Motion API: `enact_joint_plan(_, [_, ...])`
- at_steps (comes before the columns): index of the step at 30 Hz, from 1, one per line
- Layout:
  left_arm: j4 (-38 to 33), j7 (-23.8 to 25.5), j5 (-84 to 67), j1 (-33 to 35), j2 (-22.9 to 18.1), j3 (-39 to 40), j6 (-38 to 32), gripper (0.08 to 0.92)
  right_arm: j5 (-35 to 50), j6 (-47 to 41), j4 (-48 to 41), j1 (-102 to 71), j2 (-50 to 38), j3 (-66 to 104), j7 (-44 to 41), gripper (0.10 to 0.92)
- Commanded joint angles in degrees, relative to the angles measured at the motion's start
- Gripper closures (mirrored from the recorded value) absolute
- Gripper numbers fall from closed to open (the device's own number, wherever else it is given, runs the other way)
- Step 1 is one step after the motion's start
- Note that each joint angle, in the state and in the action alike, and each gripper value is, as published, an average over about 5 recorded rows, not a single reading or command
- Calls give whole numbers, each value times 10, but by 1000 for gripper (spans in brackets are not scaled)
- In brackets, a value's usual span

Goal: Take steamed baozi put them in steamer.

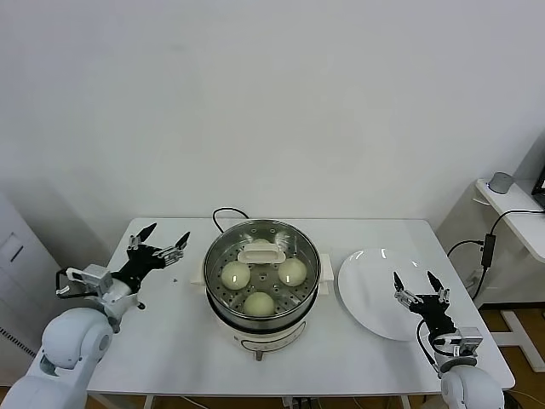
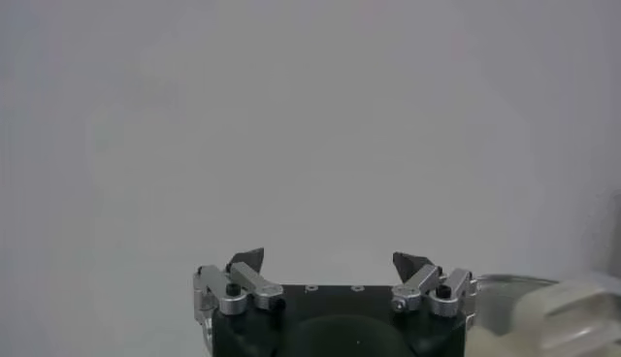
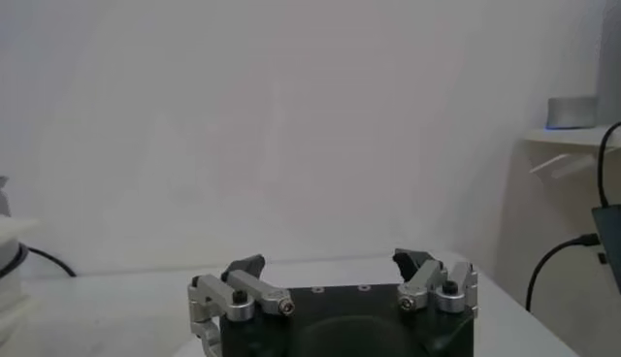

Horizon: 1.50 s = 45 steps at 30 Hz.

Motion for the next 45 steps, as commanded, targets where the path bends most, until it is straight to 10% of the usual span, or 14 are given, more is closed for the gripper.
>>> enact_joint_plan(1, [102,-3,-38,12,-12,-25,-21,177,-7,-26,13,-9,-12,1,-3,203])
enact_joint_plan(45, [123,0,61,38,-37,-22,-53,177,22,-45,18,-22,-10,-7,12,203])
